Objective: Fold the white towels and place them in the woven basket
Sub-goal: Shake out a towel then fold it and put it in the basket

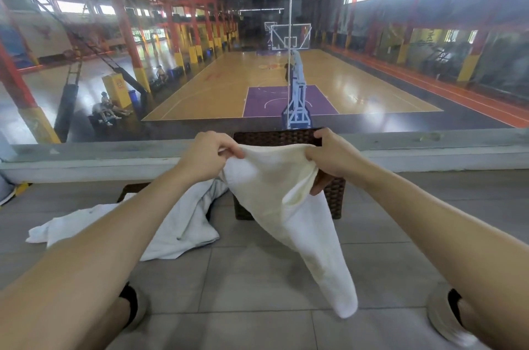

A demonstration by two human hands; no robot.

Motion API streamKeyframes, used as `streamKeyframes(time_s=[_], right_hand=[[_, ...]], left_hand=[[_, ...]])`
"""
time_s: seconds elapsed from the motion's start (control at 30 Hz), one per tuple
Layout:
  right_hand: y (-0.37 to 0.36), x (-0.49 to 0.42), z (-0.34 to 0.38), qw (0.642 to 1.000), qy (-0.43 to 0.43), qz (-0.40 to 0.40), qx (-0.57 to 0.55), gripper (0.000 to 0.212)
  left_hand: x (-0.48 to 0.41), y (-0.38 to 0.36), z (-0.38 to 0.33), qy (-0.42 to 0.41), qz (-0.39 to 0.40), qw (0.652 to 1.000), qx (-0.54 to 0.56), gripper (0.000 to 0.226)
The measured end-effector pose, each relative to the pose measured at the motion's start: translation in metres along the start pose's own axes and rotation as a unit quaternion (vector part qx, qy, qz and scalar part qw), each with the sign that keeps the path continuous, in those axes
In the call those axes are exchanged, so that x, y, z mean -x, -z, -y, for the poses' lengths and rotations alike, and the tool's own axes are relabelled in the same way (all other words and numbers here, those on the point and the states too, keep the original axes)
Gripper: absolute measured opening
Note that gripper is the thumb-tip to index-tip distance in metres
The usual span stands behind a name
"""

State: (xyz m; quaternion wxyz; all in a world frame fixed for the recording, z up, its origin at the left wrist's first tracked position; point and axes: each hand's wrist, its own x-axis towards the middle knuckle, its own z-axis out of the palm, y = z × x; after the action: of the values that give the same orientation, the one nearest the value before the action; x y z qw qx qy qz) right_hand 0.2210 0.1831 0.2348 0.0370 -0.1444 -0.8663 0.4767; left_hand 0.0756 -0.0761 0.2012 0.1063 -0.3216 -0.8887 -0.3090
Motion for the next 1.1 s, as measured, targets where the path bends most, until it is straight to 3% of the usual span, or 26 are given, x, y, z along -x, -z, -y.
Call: streamKeyframes(time_s=[0.13, 0.17, 0.2, 0.33, 0.4, 0.5, 0.57, 0.63, 0.7, 0.73, 0.8, 0.83, 0.87, 0.93, 1.03, 1.1], right_hand=[[-0.004, 0.002, -0.004, 0.99, -0.066, -0.008, -0.125, 0.029], [-0.006, 0.002, -0.007, 0.984, -0.079, -0.003, -0.16, 0.028], [-0.008, 0.001, -0.008, 0.978, -0.087, -0.001, -0.189, 0.029], [-0.013, -0.004, -0.017, 0.941, -0.097, 0.0, -0.323, 0.031], [-0.013, -0.006, -0.022, 0.91, -0.113, 0.006, -0.399, 0.031], [-0.013, -0.009, -0.029, 0.869, -0.124, 0.006, -0.478, 0.038], [-0.011, -0.008, -0.031, 0.858, -0.124, 0.017, -0.498, 0.038], [-0.005, -0.004, -0.029, 0.895, -0.131, 0.045, -0.423, 0.034], [0.006, 0.002, -0.027, 0.976, -0.144, 0.079, -0.142, 0.031], [0.012, 0.003, -0.027, 0.986, -0.139, 0.086, 0.043, 0.037], [0.017, 0.001, -0.028, 0.931, -0.072, 0.061, 0.353, 0.052], [0.015, -0.002, -0.03, 0.897, -0.003, 0.034, 0.44, 0.052], [0.01, -0.004, -0.031, 0.877, 0.065, 0.004, 0.476, 0.046], [0.002, -0.008, -0.033, 0.884, 0.132, -0.049, 0.445, 0.035], [0.009, -0.018, -0.034, 0.91, 0.122, -0.125, 0.377, 0.035], [0.016, -0.02, -0.031, 0.904, 0.103, -0.086, 0.407, 0.029]], left_hand=[[0.007, -0.011, -0.034, -0.009, 0.07, 0.996, 0.057, 0.023], [0.009, -0.011, -0.045, 0.003, 0.099, 0.991, 0.093, 0.013], [0.012, -0.012, -0.056, 0.016, 0.127, 0.985, 0.12, 0.016], [0.018, -0.019, -0.074, -0.01, 0.135, 0.991, 0.022, 0.096], [0.018, -0.023, -0.072, -0.042, 0.122, 0.991, -0.03, 0.11], [0.017, -0.026, -0.07, -0.086, 0.101, 0.99, -0.051, 0.088], [0.015, -0.032, -0.068, -0.116, 0.048, 0.991, -0.045, 0.04], [0.011, -0.035, -0.064, -0.113, -0.003, 0.994, -0.011, 0.009], [0.009, -0.037, -0.06, -0.089, -0.007, 0.996, 0.011, 0.009], [0.009, -0.038, -0.058, -0.083, 0.003, 0.996, 0.021, 0.009], [0.009, -0.043, -0.055, -0.086, 0.025, 0.995, 0.032, 0.012], [0.01, -0.047, -0.055, -0.091, 0.034, 0.995, 0.032, 0.013], [0.011, -0.051, -0.055, -0.094, 0.044, 0.994, 0.028, 0.013], [0.012, -0.054, -0.053, -0.093, 0.065, 0.993, 0.016, 0.013], [0.008, -0.046, -0.048, -0.083, 0.078, 0.993, -0.003, 0.01], [0.006, -0.041, -0.045, -0.073, 0.093, 0.993, -0.017, 0.008]])
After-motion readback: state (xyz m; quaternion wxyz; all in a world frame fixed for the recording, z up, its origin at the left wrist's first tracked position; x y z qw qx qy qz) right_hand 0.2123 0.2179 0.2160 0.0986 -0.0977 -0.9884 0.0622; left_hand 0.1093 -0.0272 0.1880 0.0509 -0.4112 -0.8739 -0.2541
